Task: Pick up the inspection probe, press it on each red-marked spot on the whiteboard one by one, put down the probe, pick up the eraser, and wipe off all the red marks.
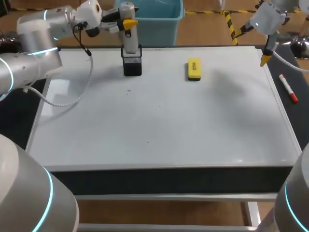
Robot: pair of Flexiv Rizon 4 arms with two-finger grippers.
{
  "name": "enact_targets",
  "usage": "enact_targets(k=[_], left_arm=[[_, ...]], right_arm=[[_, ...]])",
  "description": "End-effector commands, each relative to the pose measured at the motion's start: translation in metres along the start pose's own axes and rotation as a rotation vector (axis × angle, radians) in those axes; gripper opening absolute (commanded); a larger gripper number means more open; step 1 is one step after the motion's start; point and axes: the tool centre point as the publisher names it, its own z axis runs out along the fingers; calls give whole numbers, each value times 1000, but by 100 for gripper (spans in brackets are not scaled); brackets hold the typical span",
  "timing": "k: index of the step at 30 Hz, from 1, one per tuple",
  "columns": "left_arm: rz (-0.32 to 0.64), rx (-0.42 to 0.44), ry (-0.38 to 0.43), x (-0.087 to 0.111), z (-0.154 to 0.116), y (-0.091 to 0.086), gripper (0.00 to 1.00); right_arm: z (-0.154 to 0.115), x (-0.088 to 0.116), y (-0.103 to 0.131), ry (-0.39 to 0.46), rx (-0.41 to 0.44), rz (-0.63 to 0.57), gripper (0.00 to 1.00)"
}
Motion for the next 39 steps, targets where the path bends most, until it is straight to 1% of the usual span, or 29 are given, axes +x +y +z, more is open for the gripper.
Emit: enact_targets(k=[1,6,13,20,30,39], left_arm=[[-6,16,0,-4,-2,10,0],[4,26,19,-5,-3,19,0],[-3,36,15,-8,-6,39,0],[0,59,34,-10,-9,55,0],[-23,54,37,-14,-13,76,0],[-38,45,42,-15,-12,84,0]], right_arm=[[-1,-1,0,5,2,-2,100],[-1,-1,0,5,2,-2,100],[-1,-1,0,5,2,-2,100],[-1,-1,0,5,2,-2,100],[-1,-1,0,5,2,-2,100],[-1,-1,0,5,2,-2,100]])
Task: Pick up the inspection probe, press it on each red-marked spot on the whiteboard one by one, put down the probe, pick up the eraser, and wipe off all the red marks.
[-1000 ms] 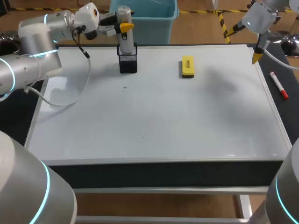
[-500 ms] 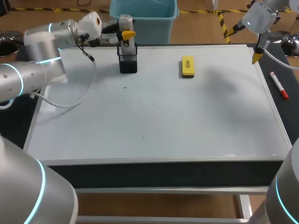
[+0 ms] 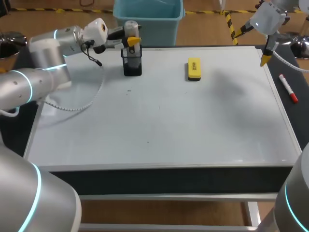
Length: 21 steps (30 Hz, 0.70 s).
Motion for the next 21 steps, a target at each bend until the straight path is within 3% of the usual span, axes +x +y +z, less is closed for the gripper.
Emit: enact_targets(k=[1,16,18,21], left_arm=[[-6,8,48,-7,0,6,0],[-18,-10,39,-7,-4,12,0],[-19,-10,40,-7,-4,12,8],[-19,-10,44,-5,-4,12,45]], right_arm=[[-1,-1,0,5,2,-2,100],[-1,-1,0,5,2,-2,100],[-1,-1,0,5,2,-2,100],[-1,-1,0,5,2,-2,100]])
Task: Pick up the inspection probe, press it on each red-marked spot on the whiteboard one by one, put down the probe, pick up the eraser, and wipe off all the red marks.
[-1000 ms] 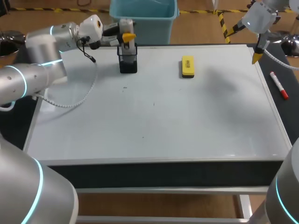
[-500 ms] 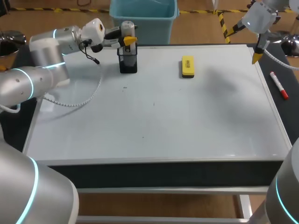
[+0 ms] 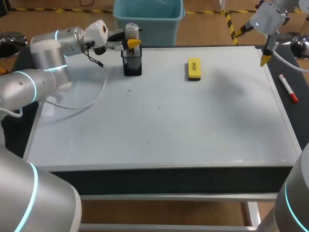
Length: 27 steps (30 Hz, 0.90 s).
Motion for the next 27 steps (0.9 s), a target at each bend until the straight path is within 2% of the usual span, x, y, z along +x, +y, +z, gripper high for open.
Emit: enact_targets(k=[1,4,5,13,16,22,27], left_arm=[[-1,4,22,-4,-1,1,55],[-2,6,23,-3,-2,1,97],[-2,6,23,-3,-2,1,100],[3,-11,11,-2,-4,-3,100],[2,-79,-20,-1,-7,-4,100],[6,-150,-65,1,-14,-8,100],[50,-224,-95,4,-19,-19,100]], right_arm=[[-1,-1,0,5,2,-2,100],[-1,-1,0,5,2,-2,100],[-1,-1,0,5,2,-2,100],[-1,-1,0,5,2,-2,100],[-1,-1,0,5,2,-2,100],[-1,-1,0,5,2,-2,100],[-1,-1,0,5,2,-2,100]])
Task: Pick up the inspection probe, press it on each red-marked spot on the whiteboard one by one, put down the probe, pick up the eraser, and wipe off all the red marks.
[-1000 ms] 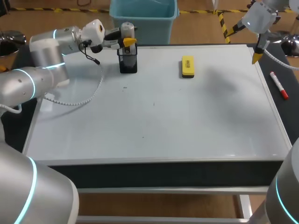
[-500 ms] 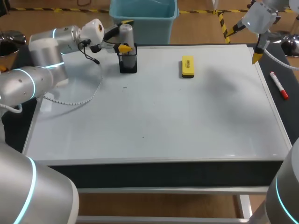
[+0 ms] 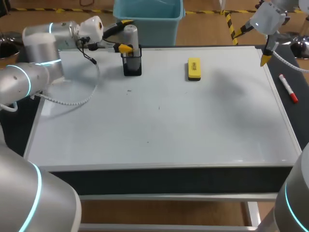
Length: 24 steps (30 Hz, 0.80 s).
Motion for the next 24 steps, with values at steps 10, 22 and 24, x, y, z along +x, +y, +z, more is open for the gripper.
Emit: enact_targets(k=[10,22,24], left_arm=[[60,-187,-144,25,-21,-31,100],[76,-327,-272,33,-52,-33,100],[79,-359,-298,35,-57,-34,100]], right_arm=[[-1,-1,0,5,2,-1,100],[-1,-1,0,5,2,-1,100],[-1,-1,0,5,2,-1,100]])
